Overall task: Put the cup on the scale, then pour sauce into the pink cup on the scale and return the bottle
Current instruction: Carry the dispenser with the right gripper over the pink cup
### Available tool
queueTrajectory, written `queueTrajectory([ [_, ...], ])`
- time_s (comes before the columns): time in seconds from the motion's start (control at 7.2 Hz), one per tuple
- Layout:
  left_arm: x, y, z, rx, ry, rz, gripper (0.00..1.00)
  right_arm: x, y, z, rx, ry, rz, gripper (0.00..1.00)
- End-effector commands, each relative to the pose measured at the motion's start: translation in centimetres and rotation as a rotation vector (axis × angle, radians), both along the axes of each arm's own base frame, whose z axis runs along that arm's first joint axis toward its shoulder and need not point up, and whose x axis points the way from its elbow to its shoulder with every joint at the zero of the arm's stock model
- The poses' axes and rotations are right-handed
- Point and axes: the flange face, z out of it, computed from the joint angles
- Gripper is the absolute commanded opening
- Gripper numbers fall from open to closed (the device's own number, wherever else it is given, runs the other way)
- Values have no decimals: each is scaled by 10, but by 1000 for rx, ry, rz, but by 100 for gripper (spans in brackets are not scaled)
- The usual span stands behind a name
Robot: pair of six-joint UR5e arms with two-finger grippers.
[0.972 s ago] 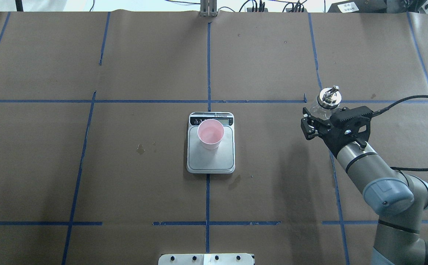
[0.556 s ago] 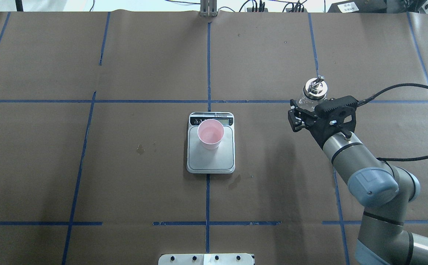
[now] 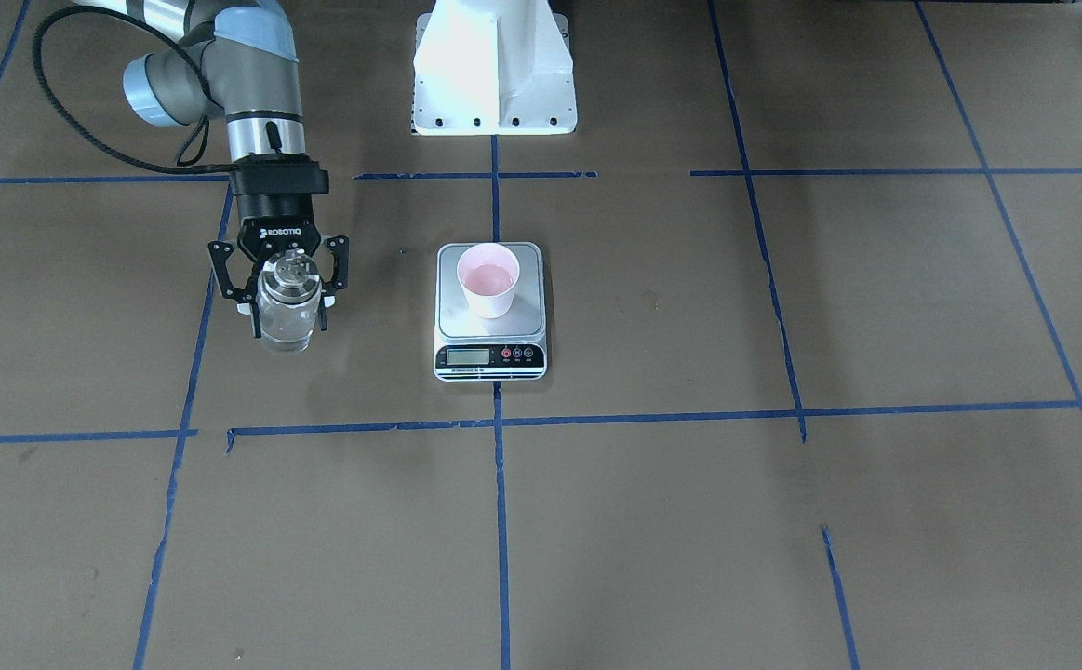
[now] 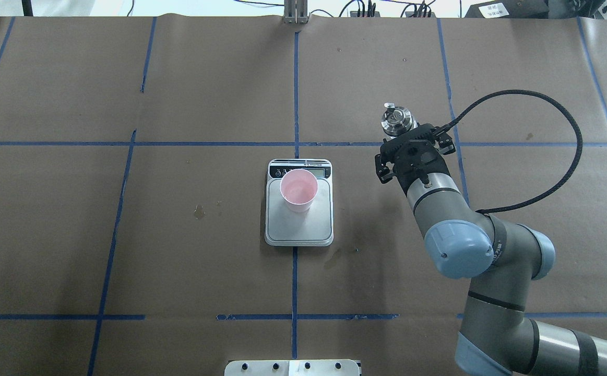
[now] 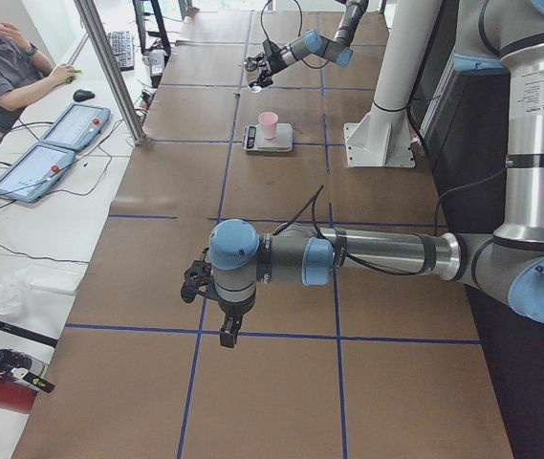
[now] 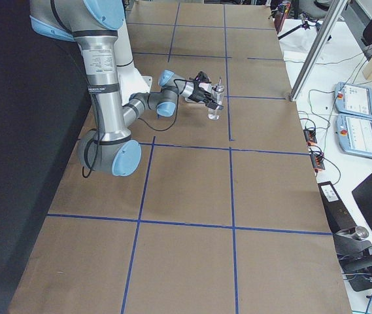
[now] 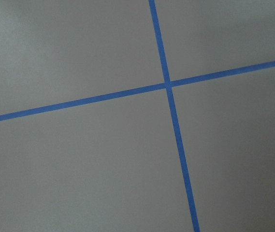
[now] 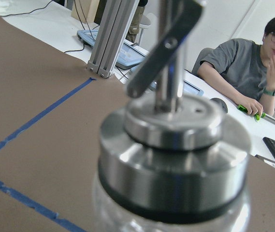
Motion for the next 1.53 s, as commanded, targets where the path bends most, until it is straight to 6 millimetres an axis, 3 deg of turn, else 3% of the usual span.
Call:
queueTrajectory([
  [0.0, 0, 0, 0, 0, 0, 0, 100, -18, 14, -7, 79, 216, -12, 0],
  [0.14, 0, 0, 1, -1, -1, 0, 100, -33, 27, -17, 135, 371, -10, 0],
  [0.28, 0, 0, 2, -3, -1, 0, 100, -46, 38, -39, 224, 588, -21, 0],
  [0.42, 0, 1, 2, -4, 1, 0, 100, -57, 49, -42, 259, 683, -20, 0],
  [0.56, 0, 1, 2, -5, -1, 0, 100, -66, 51, -30, 263, 752, -15, 0],
  [0.83, 0, 1, 2, -5, -1, 0, 100, -84, 49, -38, 293, 946, 6, 0],
  [1.39, 0, 0, 1, -1, -1, 0, 100, -86, 42, -25, 338, 1165, 36, 0],
])
